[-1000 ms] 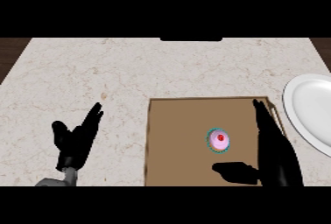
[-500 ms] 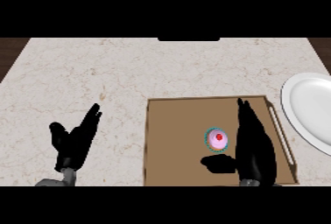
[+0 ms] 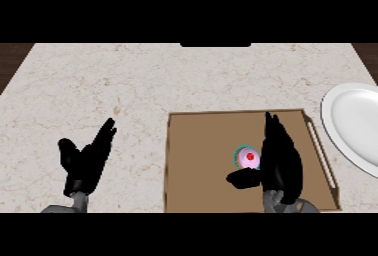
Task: Pick the cupcake from the tray and place it in the plate
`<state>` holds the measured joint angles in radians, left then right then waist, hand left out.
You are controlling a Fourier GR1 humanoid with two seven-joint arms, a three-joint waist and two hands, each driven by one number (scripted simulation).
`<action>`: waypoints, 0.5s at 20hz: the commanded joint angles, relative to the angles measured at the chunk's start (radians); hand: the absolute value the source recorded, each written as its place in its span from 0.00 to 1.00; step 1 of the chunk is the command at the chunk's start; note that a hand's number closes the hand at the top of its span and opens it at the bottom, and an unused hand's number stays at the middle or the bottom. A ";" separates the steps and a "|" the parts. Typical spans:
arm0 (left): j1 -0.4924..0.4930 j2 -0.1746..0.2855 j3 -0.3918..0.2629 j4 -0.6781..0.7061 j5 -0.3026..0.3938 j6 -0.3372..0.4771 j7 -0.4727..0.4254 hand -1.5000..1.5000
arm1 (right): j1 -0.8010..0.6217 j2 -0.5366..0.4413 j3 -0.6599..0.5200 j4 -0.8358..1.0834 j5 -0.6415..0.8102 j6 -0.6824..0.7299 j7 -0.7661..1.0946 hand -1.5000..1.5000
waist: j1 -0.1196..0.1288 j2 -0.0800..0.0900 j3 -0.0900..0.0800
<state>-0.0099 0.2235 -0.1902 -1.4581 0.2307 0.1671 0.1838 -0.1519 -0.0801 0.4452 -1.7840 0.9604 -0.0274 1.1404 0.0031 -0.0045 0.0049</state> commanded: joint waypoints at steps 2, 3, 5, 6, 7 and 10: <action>0.056 -0.033 -0.019 0.028 -0.013 -0.014 -0.038 0.50 | 0.012 0.045 -0.049 0.098 -0.006 0.013 0.036 0.00 | 0.000 0.005 -0.005; -0.007 0.022 0.049 0.076 0.021 -0.058 -0.011 0.50 | -0.018 0.064 -0.068 0.164 0.003 -0.011 0.009 0.00 | 0.000 0.007 -0.005; -0.037 -0.012 0.033 0.061 0.009 -0.027 0.018 0.50 | -0.006 0.064 -0.034 0.144 -0.015 0.099 0.015 1.00 | -0.002 0.006 -0.005; 0.011 -0.051 -0.014 0.056 -0.018 -0.003 0.014 0.50 | 0.021 0.051 -0.016 0.076 -0.019 0.134 0.018 1.00 | -0.004 0.004 -0.005; -0.023 -0.056 -0.002 0.094 -0.028 -0.009 -0.014 0.50 | -0.016 0.068 -0.014 0.178 0.033 0.073 -0.016 1.00 | -0.002 0.006 -0.005; 0.031 -0.025 0.013 -0.008 -0.027 -0.028 0.016 0.50 | -0.022 0.036 -0.045 0.161 0.046 0.107 -0.053 1.00 | -0.001 0.004 -0.005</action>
<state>-0.0087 0.2102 -0.1686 -1.4522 0.2178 0.1421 0.1772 -0.1590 -0.0387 0.4054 -1.6383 0.9781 0.0244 1.0545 0.0031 -0.0050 0.0056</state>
